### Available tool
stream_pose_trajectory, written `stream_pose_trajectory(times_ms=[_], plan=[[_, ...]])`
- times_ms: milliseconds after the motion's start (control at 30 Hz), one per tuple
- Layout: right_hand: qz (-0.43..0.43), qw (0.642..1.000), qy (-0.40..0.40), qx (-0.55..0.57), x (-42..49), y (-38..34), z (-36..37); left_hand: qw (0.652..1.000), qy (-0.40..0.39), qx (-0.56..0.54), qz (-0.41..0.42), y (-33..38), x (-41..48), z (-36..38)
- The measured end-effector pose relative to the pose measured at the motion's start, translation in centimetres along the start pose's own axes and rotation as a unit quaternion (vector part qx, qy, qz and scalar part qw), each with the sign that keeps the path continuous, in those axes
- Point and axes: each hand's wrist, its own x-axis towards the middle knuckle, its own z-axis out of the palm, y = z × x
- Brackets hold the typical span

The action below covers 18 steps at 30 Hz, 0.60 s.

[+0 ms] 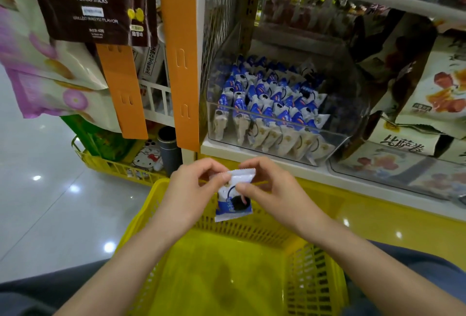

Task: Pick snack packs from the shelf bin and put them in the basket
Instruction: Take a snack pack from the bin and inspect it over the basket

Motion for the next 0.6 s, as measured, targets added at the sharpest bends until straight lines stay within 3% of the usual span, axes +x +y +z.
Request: stream_pose_trajectory(times_ms=[133, 333, 467, 533, 600], plan=[[-0.044, 0.998, 0.047, -0.024, 0.08, -0.32, 0.11, 1.0, -0.02, -0.01, 0.01, 0.07, -0.5, 0.29], [-0.14, 0.963, 0.089, -0.212, -0.51, -0.37, 0.13, 0.998, -0.021, -0.058, -0.026, -0.04, -0.43, 0.37], [-0.125, 0.967, 0.164, -0.152, -0.22, -0.4, -0.16, 0.997, 0.063, -0.011, -0.04, -0.04, -0.45, 0.2], [-0.131, 0.969, 0.184, -0.102, -0.08, -0.39, -0.34, 0.996, 0.025, -0.014, -0.089, -0.08, -0.38, -0.12], [-0.169, 0.965, 0.179, -0.088, -0.17, -0.26, -0.2, 0.976, -0.031, -0.121, -0.178, 0.3, -0.33, 0.1]])
